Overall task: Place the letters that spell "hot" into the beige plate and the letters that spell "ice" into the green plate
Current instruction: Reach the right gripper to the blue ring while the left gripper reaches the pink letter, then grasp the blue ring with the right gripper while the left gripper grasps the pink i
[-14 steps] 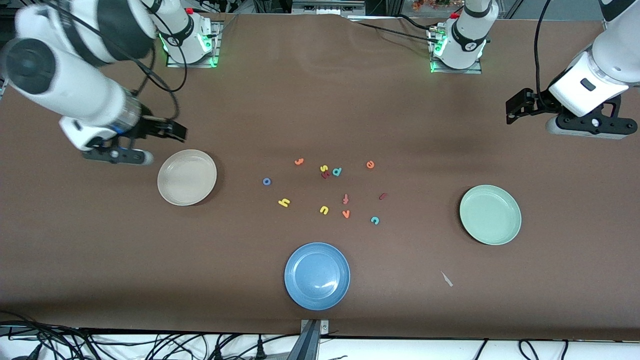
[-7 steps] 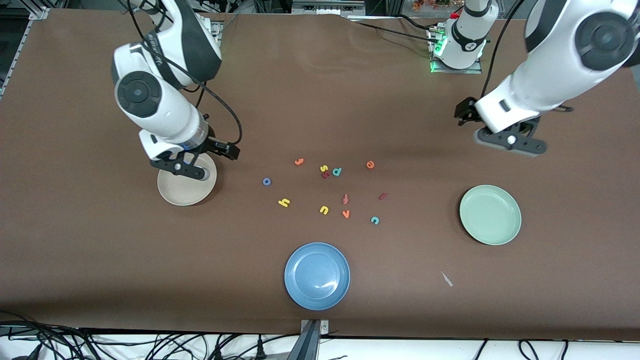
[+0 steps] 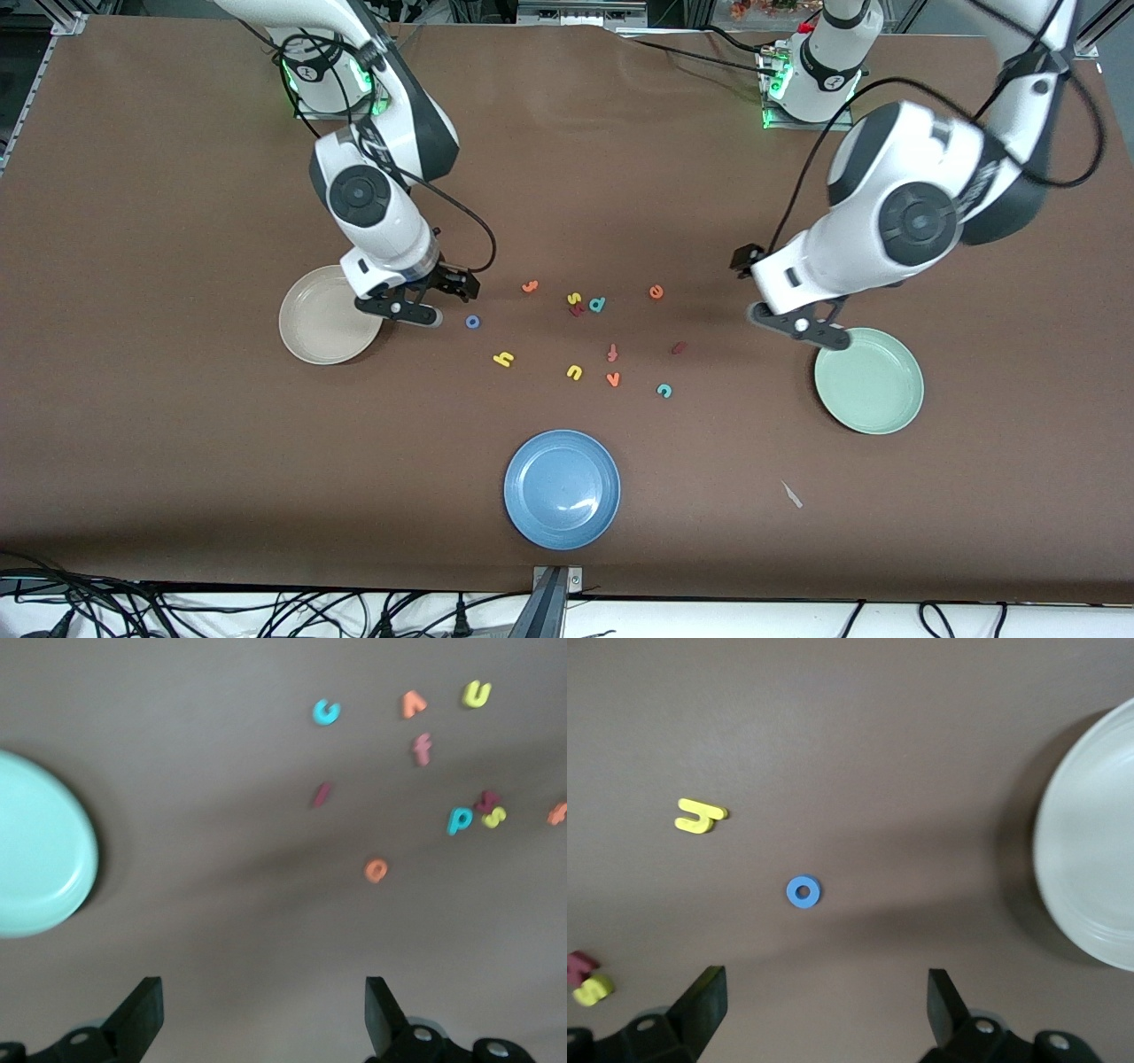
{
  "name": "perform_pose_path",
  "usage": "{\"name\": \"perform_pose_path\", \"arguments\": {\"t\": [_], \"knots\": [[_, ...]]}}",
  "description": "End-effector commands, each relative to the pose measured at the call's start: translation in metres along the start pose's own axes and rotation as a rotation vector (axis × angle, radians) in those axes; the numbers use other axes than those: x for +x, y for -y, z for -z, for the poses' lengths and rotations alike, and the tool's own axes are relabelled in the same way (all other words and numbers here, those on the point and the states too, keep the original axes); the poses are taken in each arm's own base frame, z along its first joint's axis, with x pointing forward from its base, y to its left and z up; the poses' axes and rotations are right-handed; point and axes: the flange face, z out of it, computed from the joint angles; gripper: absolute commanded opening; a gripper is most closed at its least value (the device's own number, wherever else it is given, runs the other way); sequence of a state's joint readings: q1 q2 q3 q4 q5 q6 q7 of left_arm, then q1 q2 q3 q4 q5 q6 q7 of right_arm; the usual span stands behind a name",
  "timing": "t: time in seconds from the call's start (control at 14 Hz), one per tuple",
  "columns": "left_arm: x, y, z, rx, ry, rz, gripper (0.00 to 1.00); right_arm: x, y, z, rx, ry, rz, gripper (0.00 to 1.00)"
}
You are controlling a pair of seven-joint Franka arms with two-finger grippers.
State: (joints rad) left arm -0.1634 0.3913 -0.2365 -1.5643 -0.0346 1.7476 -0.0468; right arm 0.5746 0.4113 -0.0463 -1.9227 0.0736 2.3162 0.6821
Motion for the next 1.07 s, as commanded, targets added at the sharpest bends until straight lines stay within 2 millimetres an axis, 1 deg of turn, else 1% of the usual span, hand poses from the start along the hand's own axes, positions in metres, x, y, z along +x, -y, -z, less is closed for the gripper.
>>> {"name": "perform_pose_path", "arguments": {"t": [0.0,0.07,0.14,0.21,0.36,0.43,0.5,0.57,0.71,0.78,0.86,1.0], "knots": [[0.03,-0.002,-0.04,-0.018,-0.007,-0.03,1.0,-0.007,0.017,-0.038,-0.004,-0.014,0.049,1.0],[0.037,-0.001,-0.055,-0.031,-0.011,-0.026,1.0,-0.006,0.017,-0.048,-0.009,-0.008,0.101,1.0],[0.045,-0.006,-0.066,-0.025,-0.037,-0.036,1.0,-0.003,0.017,-0.055,-0.014,-0.003,0.172,1.0],[0.053,-0.01,-0.082,-0.03,-0.051,-0.042,1.0,0.002,0.012,-0.066,-0.016,0.014,0.242,1.0],[0.062,-0.014,-0.115,-0.038,-0.045,-0.046,1.0,0.003,0.011,-0.08,-0.019,0.039,0.352,1.0],[0.065,-0.012,-0.126,-0.04,-0.053,-0.044,1.0,0.007,0.015,-0.078,-0.018,0.04,0.369,1.0],[0.068,-0.014,-0.136,-0.041,-0.057,-0.045,0.99,0.009,0.016,-0.084,-0.023,0.046,0.37,1.0],[0.071,-0.019,-0.153,-0.044,-0.058,-0.052,0.97,0.01,0.019,-0.087,-0.023,0.046,0.374,1.0],[0.073,-0.025,-0.169,-0.016,-0.081,-0.078,0.81,0.013,0.025,-0.097,-0.027,0.047,0.38,1.0],[0.073,-0.032,-0.174,0.03,-0.09,-0.119,0.79,0.015,0.03,-0.101,-0.027,0.045,0.385,1.0],[0.074,-0.036,-0.182,0.064,-0.093,-0.146,0.79,0.016,0.033,-0.104,-0.026,0.044,0.389,1.0],[0.073,-0.038,-0.192,0.073,-0.088,-0.16,0.78,0.016,0.035,-0.106,-0.026,0.045,0.389,0.99]]}}
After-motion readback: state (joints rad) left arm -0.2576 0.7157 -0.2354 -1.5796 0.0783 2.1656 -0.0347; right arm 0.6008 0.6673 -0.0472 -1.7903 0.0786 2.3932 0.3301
